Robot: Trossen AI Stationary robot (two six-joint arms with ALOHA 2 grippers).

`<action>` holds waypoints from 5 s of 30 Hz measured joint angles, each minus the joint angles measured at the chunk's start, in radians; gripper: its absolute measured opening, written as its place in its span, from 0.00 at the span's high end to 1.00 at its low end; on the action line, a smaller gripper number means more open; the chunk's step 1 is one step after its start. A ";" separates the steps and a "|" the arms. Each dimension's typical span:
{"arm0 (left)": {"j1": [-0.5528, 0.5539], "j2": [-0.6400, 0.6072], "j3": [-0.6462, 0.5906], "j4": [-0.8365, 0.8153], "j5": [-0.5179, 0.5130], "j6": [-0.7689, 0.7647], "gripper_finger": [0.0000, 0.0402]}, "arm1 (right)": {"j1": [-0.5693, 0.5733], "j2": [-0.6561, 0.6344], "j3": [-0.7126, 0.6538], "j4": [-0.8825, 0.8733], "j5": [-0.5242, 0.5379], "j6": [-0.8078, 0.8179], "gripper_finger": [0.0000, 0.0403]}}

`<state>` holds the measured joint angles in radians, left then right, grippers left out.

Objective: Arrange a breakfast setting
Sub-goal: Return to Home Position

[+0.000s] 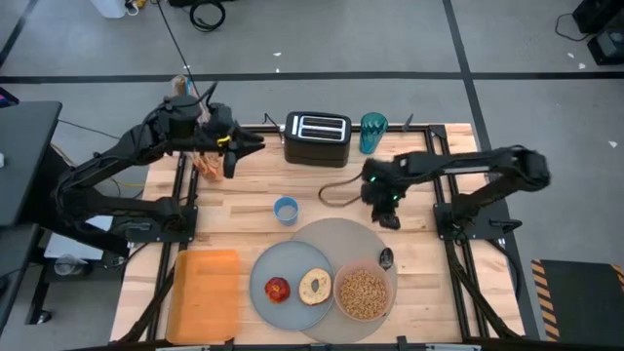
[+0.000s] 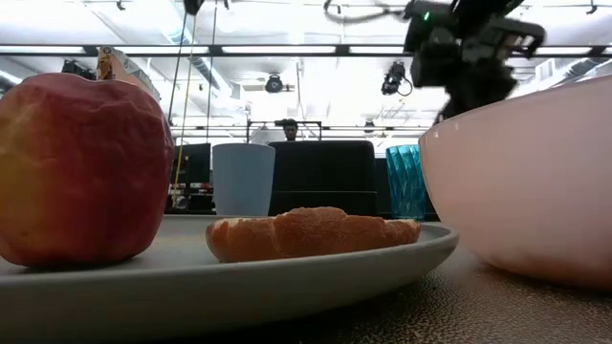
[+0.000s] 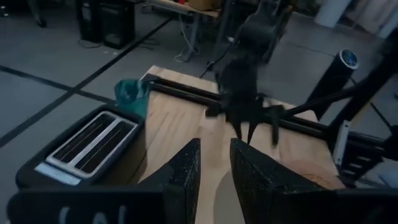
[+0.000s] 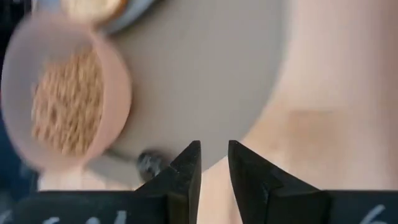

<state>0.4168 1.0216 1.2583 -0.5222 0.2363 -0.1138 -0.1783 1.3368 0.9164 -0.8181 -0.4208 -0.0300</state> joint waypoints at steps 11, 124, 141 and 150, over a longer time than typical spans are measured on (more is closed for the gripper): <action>0.080 -0.231 -0.430 0.375 0.040 -0.237 0.77 | -0.116 -0.391 -0.084 0.209 0.219 0.205 0.91; -0.464 -1.008 -1.251 0.580 -0.500 -0.699 0.90 | -0.229 -1.328 -0.910 0.864 0.294 0.871 0.96; -0.370 -1.008 -1.251 0.587 -0.616 -0.281 0.90 | -0.229 -1.323 -0.910 0.873 0.192 0.108 0.96; -0.370 -1.008 -1.252 0.629 -0.618 0.198 0.90 | -0.229 -1.323 -0.910 0.874 0.192 0.115 0.96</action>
<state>0.0467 0.0132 0.0067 0.1068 -0.3817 0.0845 -0.4076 0.0135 0.0063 0.0555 -0.2287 0.0853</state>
